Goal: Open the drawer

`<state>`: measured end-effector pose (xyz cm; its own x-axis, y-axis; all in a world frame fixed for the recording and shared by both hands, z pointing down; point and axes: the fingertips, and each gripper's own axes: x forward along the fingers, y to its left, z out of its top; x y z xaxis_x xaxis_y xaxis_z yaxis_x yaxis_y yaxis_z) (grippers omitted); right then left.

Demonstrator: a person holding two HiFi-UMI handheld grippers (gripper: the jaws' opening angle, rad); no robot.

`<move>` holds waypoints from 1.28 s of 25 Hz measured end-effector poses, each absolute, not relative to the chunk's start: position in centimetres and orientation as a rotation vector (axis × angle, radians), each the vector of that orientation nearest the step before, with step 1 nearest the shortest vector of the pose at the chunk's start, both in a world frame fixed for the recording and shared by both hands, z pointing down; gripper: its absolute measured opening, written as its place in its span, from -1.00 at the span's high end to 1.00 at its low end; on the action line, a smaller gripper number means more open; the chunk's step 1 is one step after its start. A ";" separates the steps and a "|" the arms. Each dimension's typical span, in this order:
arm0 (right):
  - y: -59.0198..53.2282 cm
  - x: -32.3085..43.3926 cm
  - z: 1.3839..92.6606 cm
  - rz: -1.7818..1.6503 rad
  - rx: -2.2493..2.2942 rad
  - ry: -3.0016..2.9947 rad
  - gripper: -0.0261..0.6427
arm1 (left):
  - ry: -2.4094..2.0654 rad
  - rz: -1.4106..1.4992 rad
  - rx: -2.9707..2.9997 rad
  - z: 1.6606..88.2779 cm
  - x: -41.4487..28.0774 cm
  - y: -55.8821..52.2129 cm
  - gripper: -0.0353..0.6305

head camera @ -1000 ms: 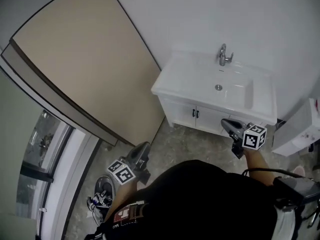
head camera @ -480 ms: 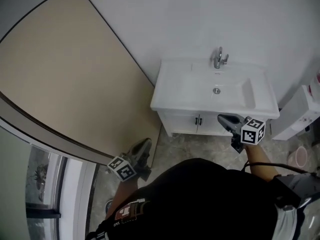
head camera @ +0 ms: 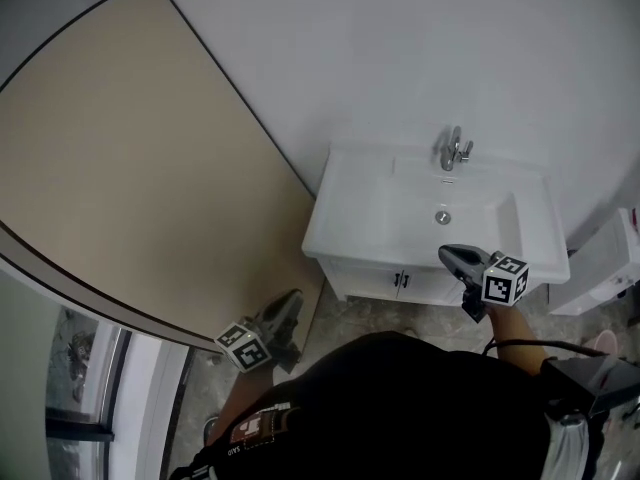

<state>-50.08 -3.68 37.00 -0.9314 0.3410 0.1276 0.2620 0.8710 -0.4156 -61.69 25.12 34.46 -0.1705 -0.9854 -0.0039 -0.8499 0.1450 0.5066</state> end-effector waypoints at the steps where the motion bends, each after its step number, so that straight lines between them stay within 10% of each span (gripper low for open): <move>1: -4.9 -51.1 37.2 0.594 -0.482 -2.843 0.93 | -2.114 -0.580 1.763 34.4 -62.3 23.8 0.89; 15: -17.6 -62.1 34.6 0.531 -0.747 -2.821 0.93 | -2.241 -0.583 1.695 32.3 -67.2 10.1 0.89; 32: -30.1 -62.4 37.3 0.665 -0.006 -2.923 0.93 | -1.720 -0.488 2.058 34.4 -80.4 -6.8 0.89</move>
<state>-62.42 -30.11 37.31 -0.9897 0.0359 0.1386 -0.0276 0.9022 -0.4304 -80.38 -6.84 34.38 0.1763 -0.9843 -0.0039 -0.8399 -0.1525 0.5209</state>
